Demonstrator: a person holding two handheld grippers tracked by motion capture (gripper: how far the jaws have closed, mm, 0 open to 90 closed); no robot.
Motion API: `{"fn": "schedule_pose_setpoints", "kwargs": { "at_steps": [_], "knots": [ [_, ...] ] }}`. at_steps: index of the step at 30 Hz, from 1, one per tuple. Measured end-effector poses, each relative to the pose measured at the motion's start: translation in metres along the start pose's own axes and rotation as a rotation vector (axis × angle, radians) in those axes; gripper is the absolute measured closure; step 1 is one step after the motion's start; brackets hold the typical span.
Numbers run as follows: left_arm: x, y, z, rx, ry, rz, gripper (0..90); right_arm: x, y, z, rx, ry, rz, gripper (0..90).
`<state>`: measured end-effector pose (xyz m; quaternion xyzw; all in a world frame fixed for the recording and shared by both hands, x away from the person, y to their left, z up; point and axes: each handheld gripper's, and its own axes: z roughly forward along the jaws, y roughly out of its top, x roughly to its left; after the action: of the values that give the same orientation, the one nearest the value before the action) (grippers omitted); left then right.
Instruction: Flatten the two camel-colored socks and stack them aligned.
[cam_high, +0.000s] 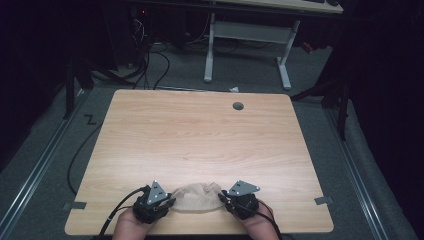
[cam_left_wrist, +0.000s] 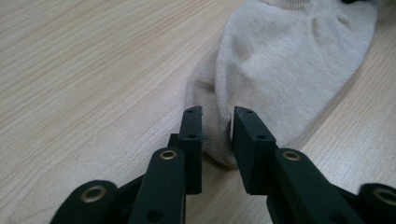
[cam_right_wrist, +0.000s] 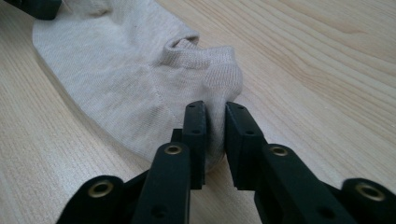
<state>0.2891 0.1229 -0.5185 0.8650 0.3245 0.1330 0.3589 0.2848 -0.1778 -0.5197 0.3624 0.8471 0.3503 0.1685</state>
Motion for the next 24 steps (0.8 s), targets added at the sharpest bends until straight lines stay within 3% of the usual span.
{"fn": "schedule_pose_setpoints", "kwargs": {
  "at_steps": [15, 16, 17, 18, 19, 20, 24],
  "knots": [
    [0.004, 0.004, -0.005, -0.05, 0.008, -0.012, 55.9, -0.003, 0.003, -0.007, -0.07, -0.022, 0.023, 62.7],
    [0.005, 0.004, -0.005, -0.054, 0.009, -0.016, 55.4, -0.004, 0.003, -0.007, -0.074, -0.023, 0.022, 61.9],
    [0.003, 0.004, -0.005, -0.065, 0.001, -0.048, 55.0, -0.004, 0.003, -0.008, -0.077, -0.031, 0.023, 61.3],
    [0.007, 0.005, -0.007, -0.062, 0.012, -0.02, 54.5, -0.006, 0.003, -0.008, -0.086, -0.036, 0.027, 60.6],
    [0.007, 0.005, -0.007, -0.062, 0.012, -0.02, 54.1, -0.006, 0.003, -0.008, -0.086, -0.036, 0.027, 60.6],
    [0.007, 0.005, -0.007, -0.073, 0.009, -0.043, 54.1, -0.007, 0.003, -0.009, -0.091, -0.041, 0.032, 60.2],
    [0.015, 0.006, -0.01, -0.086, 0.019, -0.051, 53.7, -0.012, 0.003, -0.011, -0.103, -0.06, 0.041, 59.4]
  ]
}}
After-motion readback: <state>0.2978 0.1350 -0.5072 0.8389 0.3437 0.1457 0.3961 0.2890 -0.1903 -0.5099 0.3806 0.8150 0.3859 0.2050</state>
